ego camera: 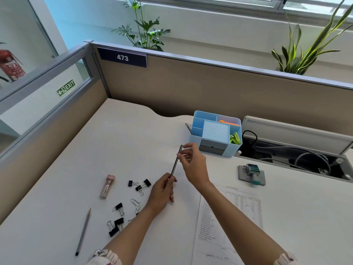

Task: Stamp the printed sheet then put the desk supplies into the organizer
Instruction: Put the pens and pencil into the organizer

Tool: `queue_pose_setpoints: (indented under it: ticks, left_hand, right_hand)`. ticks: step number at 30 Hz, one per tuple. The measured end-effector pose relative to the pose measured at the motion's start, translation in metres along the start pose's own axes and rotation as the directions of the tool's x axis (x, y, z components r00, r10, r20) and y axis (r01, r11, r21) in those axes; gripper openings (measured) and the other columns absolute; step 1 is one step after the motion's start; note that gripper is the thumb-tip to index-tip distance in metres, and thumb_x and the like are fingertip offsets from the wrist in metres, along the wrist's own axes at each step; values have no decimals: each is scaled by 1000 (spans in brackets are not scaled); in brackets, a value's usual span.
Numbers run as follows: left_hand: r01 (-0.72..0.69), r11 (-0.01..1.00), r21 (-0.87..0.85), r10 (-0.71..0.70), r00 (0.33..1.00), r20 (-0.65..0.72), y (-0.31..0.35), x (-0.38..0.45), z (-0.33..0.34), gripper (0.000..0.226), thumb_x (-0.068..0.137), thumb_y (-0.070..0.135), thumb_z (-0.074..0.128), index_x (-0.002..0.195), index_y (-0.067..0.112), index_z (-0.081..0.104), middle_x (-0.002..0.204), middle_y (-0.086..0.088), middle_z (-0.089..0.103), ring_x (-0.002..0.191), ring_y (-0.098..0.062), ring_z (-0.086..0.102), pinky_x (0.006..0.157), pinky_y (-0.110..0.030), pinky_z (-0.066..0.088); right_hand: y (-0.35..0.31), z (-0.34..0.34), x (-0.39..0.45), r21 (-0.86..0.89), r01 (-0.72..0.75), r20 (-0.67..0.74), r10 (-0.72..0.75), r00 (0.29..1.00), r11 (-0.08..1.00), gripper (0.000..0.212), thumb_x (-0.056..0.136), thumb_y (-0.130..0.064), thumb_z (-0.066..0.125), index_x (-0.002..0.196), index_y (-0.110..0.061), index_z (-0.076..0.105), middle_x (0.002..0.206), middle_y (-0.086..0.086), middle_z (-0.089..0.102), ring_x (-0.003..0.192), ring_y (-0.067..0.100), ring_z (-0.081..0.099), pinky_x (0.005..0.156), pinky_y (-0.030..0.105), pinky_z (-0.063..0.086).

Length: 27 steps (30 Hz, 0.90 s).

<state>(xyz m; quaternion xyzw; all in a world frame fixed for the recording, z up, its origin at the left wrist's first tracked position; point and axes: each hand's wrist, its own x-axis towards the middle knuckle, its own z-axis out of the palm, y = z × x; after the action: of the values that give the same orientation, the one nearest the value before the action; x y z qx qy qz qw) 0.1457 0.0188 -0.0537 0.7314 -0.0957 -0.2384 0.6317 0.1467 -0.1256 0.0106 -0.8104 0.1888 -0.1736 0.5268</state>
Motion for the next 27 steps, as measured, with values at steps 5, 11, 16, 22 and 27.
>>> queue_pose_setpoints:
  ticks: [5, 11, 16, 22, 27]
  left_hand:
    - [10, 1000, 6, -10, 1000, 27, -1, 2, -2, 24, 103, 25, 46, 99, 12, 66, 56, -7, 44, 50, -21, 48, 56, -37, 56]
    - [32, 999, 34, -33, 999, 27, -3, 3, -1, 11, 93, 26, 66, 95, 15, 67, 62, -3, 48, 51, -18, 58, 65, -49, 60]
    - [33, 998, 62, -34, 999, 14, -3, 2, -1, 9, 91, 22, 69, 95, 14, 68, 63, -2, 49, 52, -19, 60, 63, -49, 60]
    - [33, 998, 61, -34, 999, 11, -1, 1, -1, 9, 91, 19, 68, 94, 10, 68, 62, -1, 47, 51, -17, 58, 62, -47, 61]
    - [35, 998, 51, -35, 999, 10, 0, 1, -1, 10, 92, 19, 67, 94, 9, 67, 63, -3, 47, 52, -18, 58, 62, -46, 61]
  right_hand:
    - [-1, -8, 1, 55, 12, -35, -10, 999, 998, 34, 90, -12, 68, 118, -21, 53, 87, -2, 71, 80, 8, 69, 73, 11, 53]
    - [-15, -24, 5, 104, 138, -258, -107, 960, 985, 25, 93, -17, 64, 116, -19, 54, 94, -4, 68, 86, 9, 67, 76, 14, 54]
    - [-35, -58, 27, 69, 301, -534, -220, 816, 951, 20, 95, -17, 61, 114, -11, 55, 100, 6, 67, 90, 15, 68, 76, 22, 58]
    - [-35, -79, 47, -118, 401, -573, -392, 720, 909, 17, 97, -15, 57, 113, -8, 56, 100, 8, 67, 92, 14, 66, 79, 16, 54]
    - [-19, -74, 51, -278, 384, -329, -463, 823, 880, 20, 99, -18, 53, 117, -10, 59, 109, 5, 68, 94, 11, 65, 80, 19, 56]
